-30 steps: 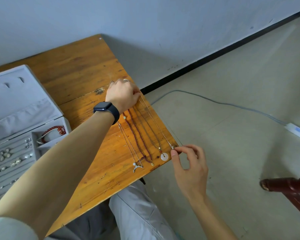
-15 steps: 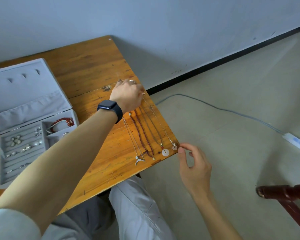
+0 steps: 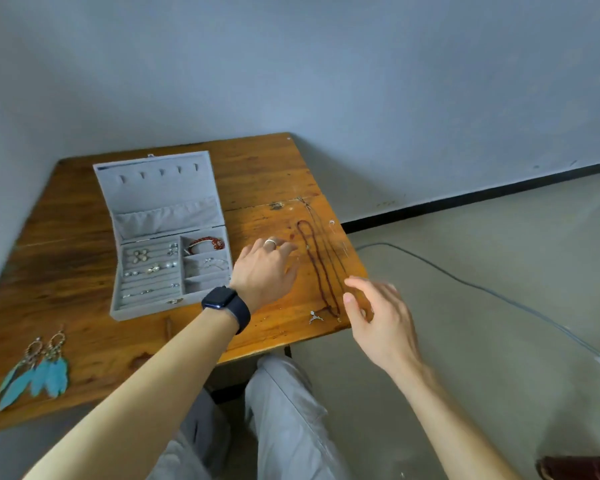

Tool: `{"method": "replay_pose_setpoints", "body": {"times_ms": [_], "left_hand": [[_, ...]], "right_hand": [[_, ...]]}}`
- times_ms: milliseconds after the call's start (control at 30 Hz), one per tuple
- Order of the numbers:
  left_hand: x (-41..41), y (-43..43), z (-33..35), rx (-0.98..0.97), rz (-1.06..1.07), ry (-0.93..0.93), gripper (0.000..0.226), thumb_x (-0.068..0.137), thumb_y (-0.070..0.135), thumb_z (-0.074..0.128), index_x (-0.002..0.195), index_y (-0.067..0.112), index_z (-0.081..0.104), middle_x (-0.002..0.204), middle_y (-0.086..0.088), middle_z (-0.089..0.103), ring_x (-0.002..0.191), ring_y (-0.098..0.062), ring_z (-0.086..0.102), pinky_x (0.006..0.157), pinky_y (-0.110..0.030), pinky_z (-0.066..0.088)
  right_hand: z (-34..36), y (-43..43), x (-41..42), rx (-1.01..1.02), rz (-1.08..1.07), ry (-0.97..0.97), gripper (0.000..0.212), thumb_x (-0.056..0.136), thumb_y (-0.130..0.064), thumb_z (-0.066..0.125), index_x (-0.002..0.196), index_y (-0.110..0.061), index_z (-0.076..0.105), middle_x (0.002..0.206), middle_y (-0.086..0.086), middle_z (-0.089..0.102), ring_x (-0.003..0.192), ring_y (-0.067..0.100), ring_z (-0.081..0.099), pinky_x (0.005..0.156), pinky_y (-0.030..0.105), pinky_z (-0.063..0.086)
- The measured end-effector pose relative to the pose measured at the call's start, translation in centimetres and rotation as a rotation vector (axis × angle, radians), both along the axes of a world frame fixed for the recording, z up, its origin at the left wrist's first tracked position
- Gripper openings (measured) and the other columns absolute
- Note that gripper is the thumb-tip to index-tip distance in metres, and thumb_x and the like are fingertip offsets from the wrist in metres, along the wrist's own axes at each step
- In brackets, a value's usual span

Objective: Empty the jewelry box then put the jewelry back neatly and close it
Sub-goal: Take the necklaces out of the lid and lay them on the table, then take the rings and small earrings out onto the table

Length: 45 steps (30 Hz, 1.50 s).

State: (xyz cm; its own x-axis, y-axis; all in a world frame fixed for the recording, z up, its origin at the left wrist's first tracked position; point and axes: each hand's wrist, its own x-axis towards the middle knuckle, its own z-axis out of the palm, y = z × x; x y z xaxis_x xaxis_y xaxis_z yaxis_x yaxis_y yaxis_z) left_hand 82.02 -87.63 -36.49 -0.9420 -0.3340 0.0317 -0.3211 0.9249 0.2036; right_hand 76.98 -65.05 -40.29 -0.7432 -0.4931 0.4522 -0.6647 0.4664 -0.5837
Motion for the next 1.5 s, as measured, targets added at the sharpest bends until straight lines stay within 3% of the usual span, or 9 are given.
{"method": "replay_pose_setpoints", "body": {"times_ms": [167,333,433,700,1033,1167,1500], "left_hand": [[6.3,-0.4,0.0,0.000,0.113,0.026,0.049,0.098,0.043,0.044,0.145,0.029,0.045,0.148,0.000,0.047,0.134,-0.025,0.043,0.109,-0.043,0.036],[12.1,-1.8,0.1,0.027,0.248,0.078,0.049,0.099,0.042,0.045,0.147,0.034,0.042,0.152,0.002,0.043,0.140,-0.022,0.038,0.113,-0.041,0.033],[15.2,-3.0,0.5,0.044,0.314,0.113,0.049,0.099,0.041,0.046,0.147,0.034,0.041,0.152,0.002,0.044,0.139,-0.022,0.039,0.114,-0.040,0.033],[20.9,-6.7,-0.1,0.074,0.449,0.174,0.047,0.100,0.039,0.047,0.146,0.034,0.043,0.151,0.006,0.043,0.141,-0.018,0.035,0.112,-0.038,0.033],[21.9,-12.1,-0.1,0.047,0.551,0.208,0.042,0.098,0.037,0.052,0.140,0.032,0.053,0.149,0.002,0.046,0.140,-0.018,0.038,0.111,-0.039,0.034],[20.8,-14.4,0.2,0.061,0.561,0.207,0.042,0.098,0.037,0.050,0.140,0.035,0.052,0.150,0.002,0.044,0.140,-0.019,0.038,0.110,-0.039,0.033],[16.1,-18.5,-1.3,0.016,0.494,0.197,0.041,0.098,0.034,0.046,0.139,0.035,0.053,0.157,-0.004,0.034,0.145,-0.022,0.031,0.116,-0.037,0.026]], "right_hand": [[2.3,-3.7,2.3,0.050,0.150,0.034,0.026,0.093,-0.028,0.059,0.115,-0.019,0.070,0.116,-0.008,0.069,0.112,0.010,0.056,0.096,0.010,0.035],[3.3,-7.7,5.2,0.119,0.301,-0.006,0.029,0.096,-0.027,0.060,0.124,-0.021,0.066,0.124,-0.007,0.066,0.122,0.008,0.050,0.103,0.024,0.040],[3.9,-9.8,6.9,0.163,0.364,-0.019,0.032,0.098,-0.028,0.057,0.129,-0.022,0.063,0.129,-0.008,0.062,0.127,0.007,0.046,0.104,0.019,0.031],[3.6,-14.2,9.4,0.235,0.486,-0.030,0.034,0.099,-0.035,0.053,0.132,-0.029,0.059,0.133,-0.014,0.057,0.128,0.001,0.043,0.104,0.018,0.033],[4.4,-21.2,8.7,0.325,0.572,0.077,0.036,0.099,-0.039,0.051,0.133,-0.030,0.058,0.133,-0.015,0.058,0.126,0.001,0.046,0.101,0.014,0.034],[4.5,-25.2,7.8,0.368,0.591,0.112,0.037,0.099,-0.040,0.049,0.134,-0.031,0.057,0.133,-0.014,0.059,0.128,0.005,0.046,0.104,0.023,0.041],[3.0,-33.8,5.4,0.448,0.584,0.172,0.035,0.099,-0.034,0.051,0.130,-0.023,0.062,0.126,-0.008,0.061,0.119,0.013,0.050,0.096,0.029,0.047]]}}
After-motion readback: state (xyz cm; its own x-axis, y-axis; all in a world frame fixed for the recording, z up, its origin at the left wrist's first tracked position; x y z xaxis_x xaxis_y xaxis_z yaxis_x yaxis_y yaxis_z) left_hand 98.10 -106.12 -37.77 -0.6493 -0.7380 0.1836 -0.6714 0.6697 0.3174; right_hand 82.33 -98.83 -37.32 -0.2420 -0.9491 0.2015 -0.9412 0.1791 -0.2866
